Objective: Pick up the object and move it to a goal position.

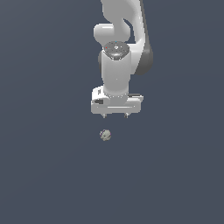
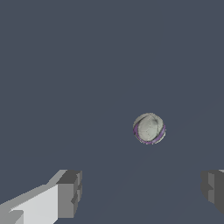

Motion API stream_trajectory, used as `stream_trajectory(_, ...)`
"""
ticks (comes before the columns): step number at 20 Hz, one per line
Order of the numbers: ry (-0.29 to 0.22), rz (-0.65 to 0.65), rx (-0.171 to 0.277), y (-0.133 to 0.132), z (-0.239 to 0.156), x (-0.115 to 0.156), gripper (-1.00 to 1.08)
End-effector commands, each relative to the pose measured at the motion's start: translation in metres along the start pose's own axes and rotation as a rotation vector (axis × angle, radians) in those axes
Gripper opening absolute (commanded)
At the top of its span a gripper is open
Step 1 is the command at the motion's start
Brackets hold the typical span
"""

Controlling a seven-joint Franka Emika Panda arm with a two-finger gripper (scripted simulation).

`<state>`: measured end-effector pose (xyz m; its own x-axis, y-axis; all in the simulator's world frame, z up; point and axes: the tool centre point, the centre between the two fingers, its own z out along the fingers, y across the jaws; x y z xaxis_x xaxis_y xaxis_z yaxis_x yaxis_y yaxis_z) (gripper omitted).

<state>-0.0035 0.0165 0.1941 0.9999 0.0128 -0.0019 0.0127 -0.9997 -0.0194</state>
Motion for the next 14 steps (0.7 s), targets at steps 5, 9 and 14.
stream_trajectory(5,0.012,0.02,0.005,0.003,-0.005,0.004,1.0)
stream_trajectory(9,0.035,0.058,0.014,0.01,-0.015,0.01,1.0)
stream_trajectory(14,0.036,0.058,0.014,0.01,-0.015,0.01,1.0)
